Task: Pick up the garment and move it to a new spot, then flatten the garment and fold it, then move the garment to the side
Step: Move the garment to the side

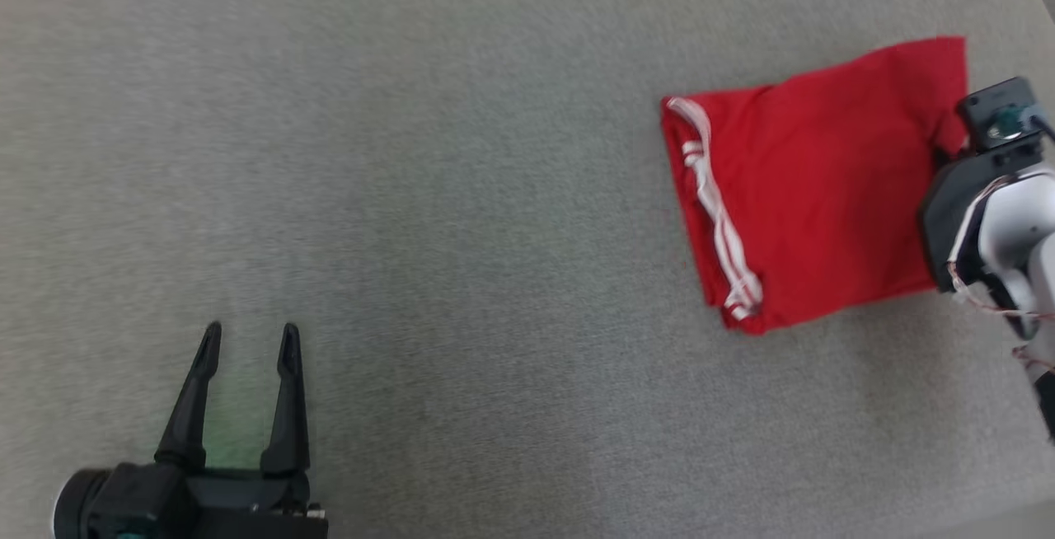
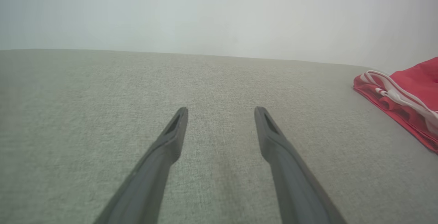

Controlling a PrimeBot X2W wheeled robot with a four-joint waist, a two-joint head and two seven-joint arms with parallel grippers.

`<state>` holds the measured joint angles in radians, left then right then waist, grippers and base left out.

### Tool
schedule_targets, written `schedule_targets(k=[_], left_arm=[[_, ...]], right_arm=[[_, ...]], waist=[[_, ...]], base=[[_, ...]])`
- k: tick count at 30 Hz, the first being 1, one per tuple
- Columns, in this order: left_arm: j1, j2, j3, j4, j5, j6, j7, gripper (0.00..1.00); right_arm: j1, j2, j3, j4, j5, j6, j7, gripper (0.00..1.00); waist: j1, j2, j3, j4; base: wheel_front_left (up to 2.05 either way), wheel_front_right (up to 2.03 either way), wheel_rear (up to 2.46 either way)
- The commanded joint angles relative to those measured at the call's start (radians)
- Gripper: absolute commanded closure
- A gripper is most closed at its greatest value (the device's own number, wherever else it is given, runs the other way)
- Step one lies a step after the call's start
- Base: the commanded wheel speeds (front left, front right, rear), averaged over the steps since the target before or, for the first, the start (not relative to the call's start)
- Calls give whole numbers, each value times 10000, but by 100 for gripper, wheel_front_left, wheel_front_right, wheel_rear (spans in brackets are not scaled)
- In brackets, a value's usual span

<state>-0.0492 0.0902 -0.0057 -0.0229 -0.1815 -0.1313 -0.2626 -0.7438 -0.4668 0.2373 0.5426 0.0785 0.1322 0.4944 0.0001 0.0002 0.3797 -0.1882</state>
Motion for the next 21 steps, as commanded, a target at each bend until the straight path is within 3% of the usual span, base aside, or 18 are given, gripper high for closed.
schedule_targets(k=[1,9,13,21], left_arm=[[-205,91,-41,-78,79,12,-29,0],[-457,286,-245,-737,322,12,-29,0],[-517,402,-219,-907,381,12,-29,0],[-458,503,-254,-1014,389,12,-29,0]], right_arm=[[-201,-134,22,41,-78,-33,-219,100],[-650,-562,-312,406,-695,-33,-1237,100],[-786,-480,71,338,-703,-31,-1716,100],[-662,-391,-316,-1,-1256,-31,-2170,100]], waist=[[-1,-2,723,-663],[-1,-2,1284,-946],[-1,-2,1443,-1123],[-1,-2,1527,-1281]], base=[[0,0,0],[0,0,0],[0,0,0],[0,0,0]])
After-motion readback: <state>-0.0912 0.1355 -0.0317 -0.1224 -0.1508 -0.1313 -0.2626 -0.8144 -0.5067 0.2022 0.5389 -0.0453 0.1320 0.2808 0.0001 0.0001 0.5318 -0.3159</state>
